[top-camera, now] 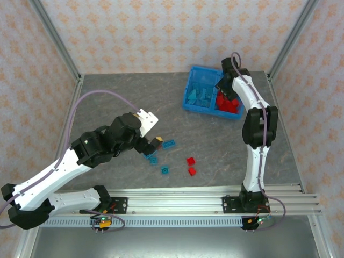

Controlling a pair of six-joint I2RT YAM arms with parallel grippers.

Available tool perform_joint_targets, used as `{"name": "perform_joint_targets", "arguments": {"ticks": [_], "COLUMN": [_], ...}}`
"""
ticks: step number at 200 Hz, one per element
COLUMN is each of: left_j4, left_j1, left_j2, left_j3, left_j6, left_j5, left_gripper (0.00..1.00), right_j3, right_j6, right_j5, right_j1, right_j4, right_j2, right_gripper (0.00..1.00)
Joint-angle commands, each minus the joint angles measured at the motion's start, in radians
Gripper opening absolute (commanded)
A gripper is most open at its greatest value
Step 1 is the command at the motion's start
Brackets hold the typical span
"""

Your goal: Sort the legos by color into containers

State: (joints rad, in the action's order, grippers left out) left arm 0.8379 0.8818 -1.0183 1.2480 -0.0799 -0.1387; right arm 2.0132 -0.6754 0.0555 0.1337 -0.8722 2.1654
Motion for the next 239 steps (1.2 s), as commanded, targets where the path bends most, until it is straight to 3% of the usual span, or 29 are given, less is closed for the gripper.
{"name": "perform_joint_targets", "arguments": {"ticks": [1,34,68,96,121,171,200,239], "left_j4": [0.005,-0.062,-0.072,0.019,-0.013,0.0,-0.034,-0.036], "left_j1": [-0.006,-0.006,-0.015,-0.111,-0.183,-0.196,-0.2,-0.205], "left_j2": [0.044,0.068,0.0,-0.19,-0.348,-0.684,-0.803,-0.908], "left_j3": [-0.034,-0.096,-0.081,0.017,0.042,0.181,0.208,0.23], "left_j6": [0.039,0.006,0.058,0.077,0.078,0.026,-0.019,-0.044], "left_j5": [-0.047,-0.008,-0.009,0.161,0.293,0.306,0.273,0.296], "left_gripper": [1.0,1.0,1.0,1.0,1.0,0.96,0.94,0.81], "right_j3": [0.058,-0.051,-0.309,-0.523,-0.704,-0.904,-0.942,-1.002], "right_j6": [0.052,0.094,0.092,0.063,0.008,0.003,-0.049,-0.111], "right_j5": [-0.018,0.024,0.12,0.204,0.299,0.585,0.556,0.521], "right_j1": [-0.001,-0.001,0.02,0.089,0.137,0.208,0.227,0.227], "right_j4": [-0.103,-0.093,-0.072,-0.077,-0.081,-0.183,-0.249,-0.251], "right_j2": [-0.003,-0.12,-0.377,-0.66,-0.908,-1.249,-1.38,-1.478], "right_gripper": [0.66,0.67,0.69,0.81,1.0,1.0,0.99,0.98]}}
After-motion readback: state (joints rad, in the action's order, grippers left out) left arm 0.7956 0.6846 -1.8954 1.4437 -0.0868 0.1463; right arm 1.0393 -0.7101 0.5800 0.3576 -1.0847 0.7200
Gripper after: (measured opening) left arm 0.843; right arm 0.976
